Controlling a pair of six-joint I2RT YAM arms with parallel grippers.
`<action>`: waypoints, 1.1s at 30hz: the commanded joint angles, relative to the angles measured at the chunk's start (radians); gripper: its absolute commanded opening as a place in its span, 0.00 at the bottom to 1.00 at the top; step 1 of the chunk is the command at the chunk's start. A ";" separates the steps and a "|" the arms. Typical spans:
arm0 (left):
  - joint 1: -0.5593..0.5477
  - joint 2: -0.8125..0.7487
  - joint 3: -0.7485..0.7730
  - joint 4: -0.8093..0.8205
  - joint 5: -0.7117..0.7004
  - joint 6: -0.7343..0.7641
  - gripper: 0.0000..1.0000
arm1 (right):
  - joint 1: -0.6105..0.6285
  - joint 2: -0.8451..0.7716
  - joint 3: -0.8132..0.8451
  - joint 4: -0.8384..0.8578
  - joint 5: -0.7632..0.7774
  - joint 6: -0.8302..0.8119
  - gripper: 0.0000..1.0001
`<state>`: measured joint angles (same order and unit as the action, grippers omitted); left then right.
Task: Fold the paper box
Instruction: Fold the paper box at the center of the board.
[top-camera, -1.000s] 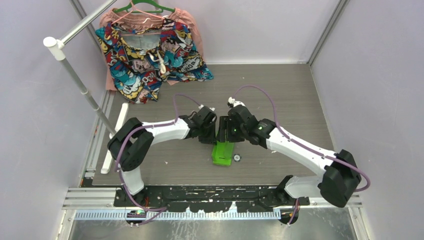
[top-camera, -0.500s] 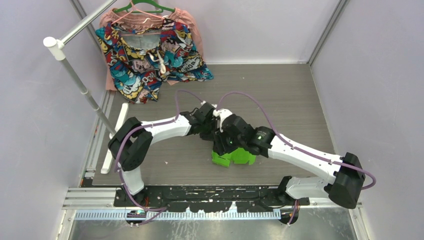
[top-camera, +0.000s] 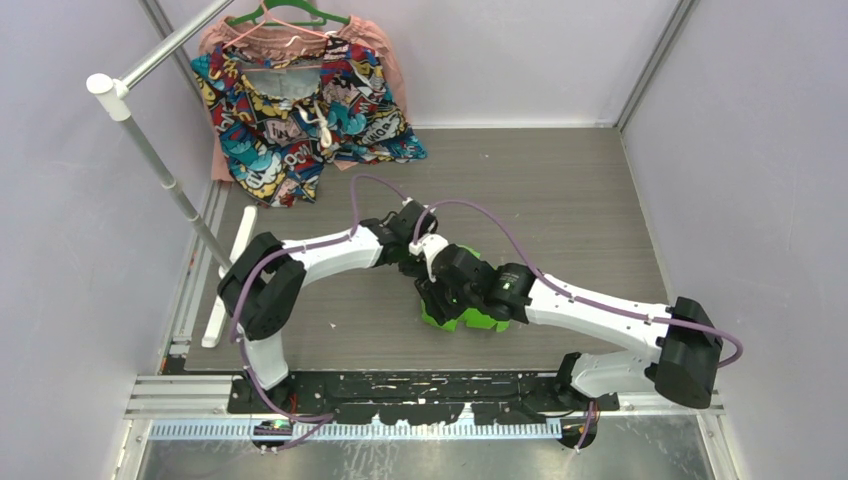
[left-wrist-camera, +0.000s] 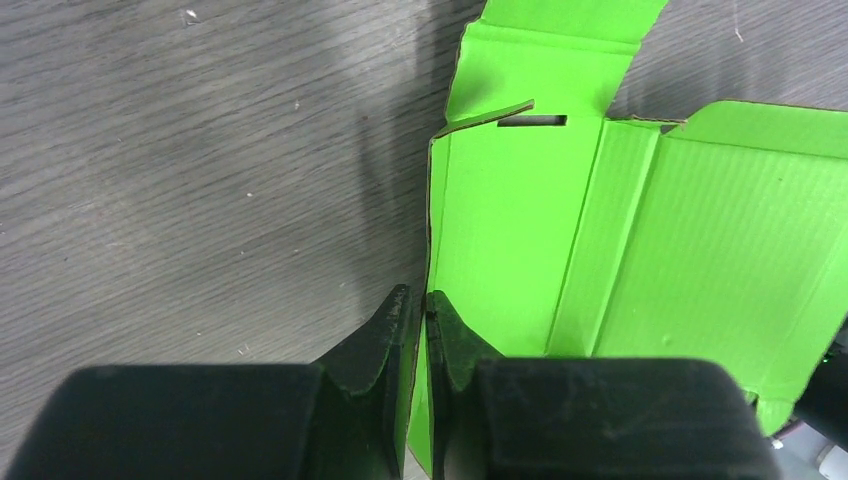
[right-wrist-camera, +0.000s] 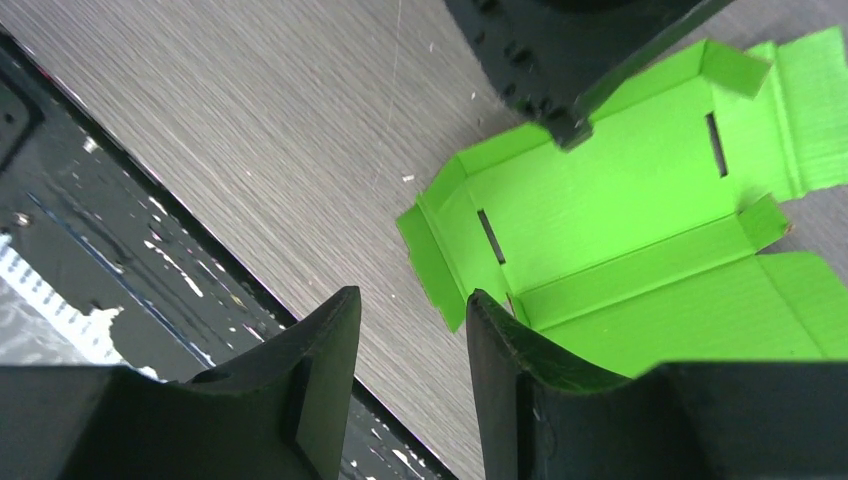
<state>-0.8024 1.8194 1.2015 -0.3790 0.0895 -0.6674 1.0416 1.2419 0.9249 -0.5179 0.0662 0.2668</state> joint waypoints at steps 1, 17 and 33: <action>0.018 0.017 0.022 0.004 0.002 0.028 0.11 | 0.024 0.012 -0.049 0.076 0.027 -0.028 0.49; 0.044 -0.005 -0.018 0.054 0.023 0.040 0.27 | 0.086 0.116 -0.028 0.073 0.207 0.017 0.51; 0.126 -0.353 -0.244 0.078 -0.054 -0.051 0.01 | -0.204 0.205 0.203 -0.039 0.095 0.045 0.51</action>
<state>-0.6762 1.5635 1.0523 -0.3351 0.0631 -0.6678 0.8936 1.3888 0.9932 -0.5148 0.2012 0.3206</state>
